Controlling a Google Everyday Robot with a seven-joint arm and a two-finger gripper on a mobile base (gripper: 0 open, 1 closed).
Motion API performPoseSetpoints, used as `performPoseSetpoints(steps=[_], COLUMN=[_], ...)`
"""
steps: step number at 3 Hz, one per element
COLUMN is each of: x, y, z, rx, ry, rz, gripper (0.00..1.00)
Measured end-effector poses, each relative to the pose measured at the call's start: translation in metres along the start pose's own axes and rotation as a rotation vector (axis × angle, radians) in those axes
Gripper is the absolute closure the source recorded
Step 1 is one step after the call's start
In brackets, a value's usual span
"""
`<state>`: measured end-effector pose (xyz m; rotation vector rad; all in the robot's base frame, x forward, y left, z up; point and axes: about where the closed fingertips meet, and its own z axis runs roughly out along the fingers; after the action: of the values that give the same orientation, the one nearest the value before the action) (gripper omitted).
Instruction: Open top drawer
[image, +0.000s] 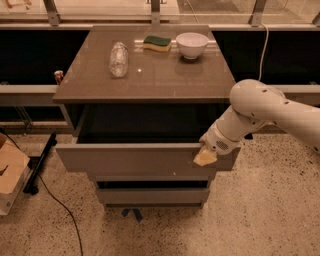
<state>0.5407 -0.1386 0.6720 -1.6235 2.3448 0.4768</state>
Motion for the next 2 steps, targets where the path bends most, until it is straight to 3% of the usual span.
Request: performPoseSetpoints(steps=[1, 2], x=[-0.0020, -0.0022], y=[0.0007, 0.0007], z=[-0.0049, -0.0052], rx=[0.000, 0.000], ry=[0.000, 0.000], rz=[0.000, 0.000], gripper=[1.00, 0.15])
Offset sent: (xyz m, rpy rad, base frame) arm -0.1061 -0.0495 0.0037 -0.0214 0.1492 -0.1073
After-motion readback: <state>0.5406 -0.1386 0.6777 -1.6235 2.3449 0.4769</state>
